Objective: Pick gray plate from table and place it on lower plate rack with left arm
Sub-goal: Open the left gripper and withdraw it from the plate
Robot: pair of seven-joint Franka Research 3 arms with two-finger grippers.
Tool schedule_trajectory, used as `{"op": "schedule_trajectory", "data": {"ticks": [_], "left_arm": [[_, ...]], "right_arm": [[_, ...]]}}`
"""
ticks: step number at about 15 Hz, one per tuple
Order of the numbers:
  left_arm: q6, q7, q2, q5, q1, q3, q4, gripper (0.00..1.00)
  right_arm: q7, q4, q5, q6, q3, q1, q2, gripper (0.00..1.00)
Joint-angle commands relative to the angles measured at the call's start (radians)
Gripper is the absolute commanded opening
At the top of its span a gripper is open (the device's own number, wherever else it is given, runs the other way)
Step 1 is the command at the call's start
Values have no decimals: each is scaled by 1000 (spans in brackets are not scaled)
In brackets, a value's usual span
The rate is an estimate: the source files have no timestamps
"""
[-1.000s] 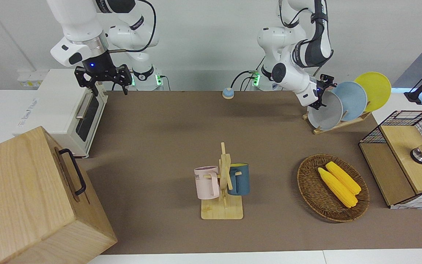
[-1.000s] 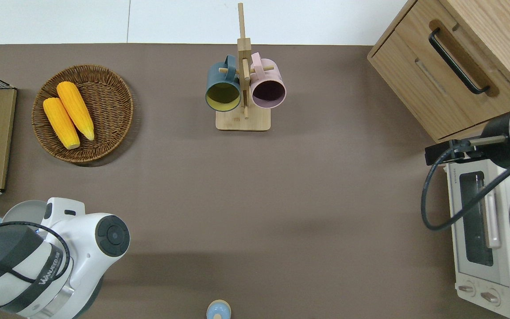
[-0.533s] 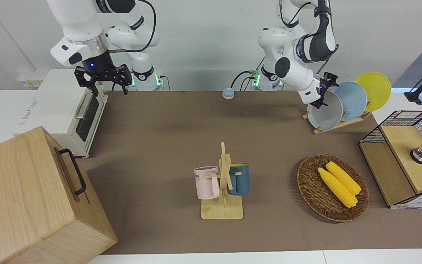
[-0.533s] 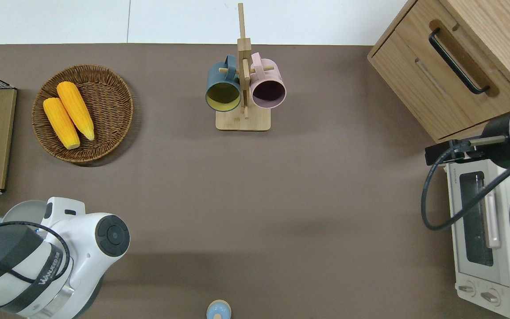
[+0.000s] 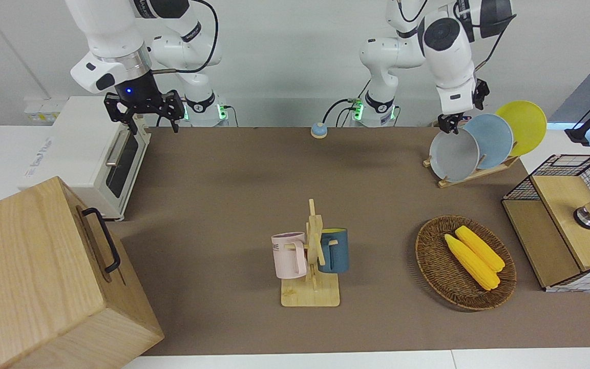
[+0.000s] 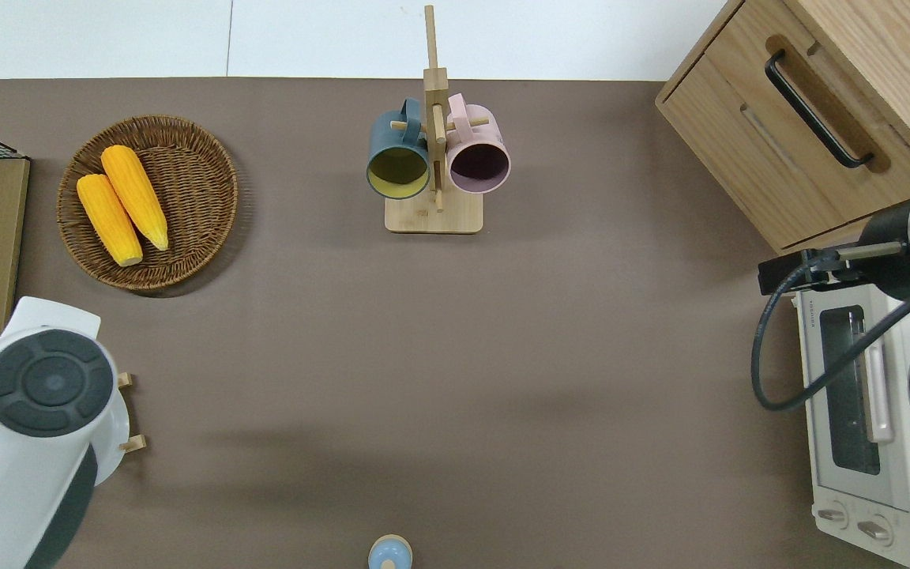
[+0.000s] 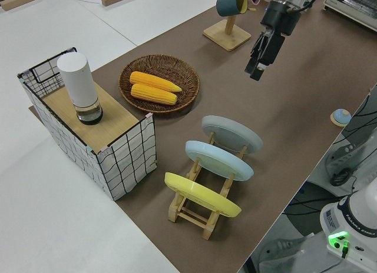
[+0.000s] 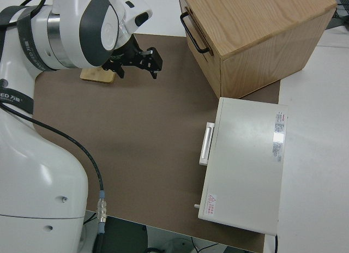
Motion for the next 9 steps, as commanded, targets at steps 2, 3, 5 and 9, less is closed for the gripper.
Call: {"op": "schedule_trajectory", "data": {"ticks": [2, 3, 5, 9], "left_arm": [[-105, 253, -22, -178, -3, 30, 120, 1000], [-108, 277, -22, -222, -3, 30, 129, 1000], [-108, 313, -22, -324, -7, 29, 138, 1000], [-116, 382, -21, -433, -17, 9, 150, 1000]], "right_arm": [[13, 21, -3, -16, 20, -22, 9, 983], [13, 20, -3, -16, 20, -22, 9, 983], [13, 20, -3, -16, 20, -22, 9, 983], [13, 20, -3, -16, 20, -22, 9, 983]]}}
